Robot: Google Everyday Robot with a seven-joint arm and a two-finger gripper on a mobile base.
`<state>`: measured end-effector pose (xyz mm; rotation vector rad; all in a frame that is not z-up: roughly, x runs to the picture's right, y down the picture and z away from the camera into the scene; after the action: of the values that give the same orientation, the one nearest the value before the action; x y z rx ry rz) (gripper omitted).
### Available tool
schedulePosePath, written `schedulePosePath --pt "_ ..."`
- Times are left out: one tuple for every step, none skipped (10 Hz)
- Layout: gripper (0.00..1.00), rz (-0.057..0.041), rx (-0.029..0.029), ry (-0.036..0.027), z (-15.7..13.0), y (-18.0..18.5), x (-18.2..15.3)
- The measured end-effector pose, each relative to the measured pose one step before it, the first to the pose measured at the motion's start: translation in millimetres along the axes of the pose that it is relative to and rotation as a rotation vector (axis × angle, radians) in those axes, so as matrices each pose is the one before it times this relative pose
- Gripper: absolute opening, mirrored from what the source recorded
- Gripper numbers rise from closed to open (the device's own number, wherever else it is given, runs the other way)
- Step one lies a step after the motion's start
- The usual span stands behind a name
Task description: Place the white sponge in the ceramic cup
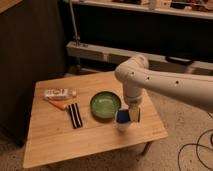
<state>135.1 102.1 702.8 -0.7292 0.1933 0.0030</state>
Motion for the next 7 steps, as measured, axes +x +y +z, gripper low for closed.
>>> schedulePosePath --pt "0.0 0.00601 0.00237 0.02266 3.47 -3.62 2.5" --pt "0.0 0.00737 -0.00146 0.0143 3.15 -2.89 3.34" --pt "0.0 0.01053 -0.00488 0.01161 3.91 -2.48 4.66" --pt "0.0 0.01287 -0.00188 0.00678 2.21 -2.99 4.29" --pt "0.0 0.00706 0.00117 0.00352 0.02 -1.77 2.82" --pt "0.02 0.00339 -0.00022 0.00547 0.67 -0.9 1.66" --pt "0.11 -0.0017 0.00108 0.00575 -0.54 -0.35 -0.71"
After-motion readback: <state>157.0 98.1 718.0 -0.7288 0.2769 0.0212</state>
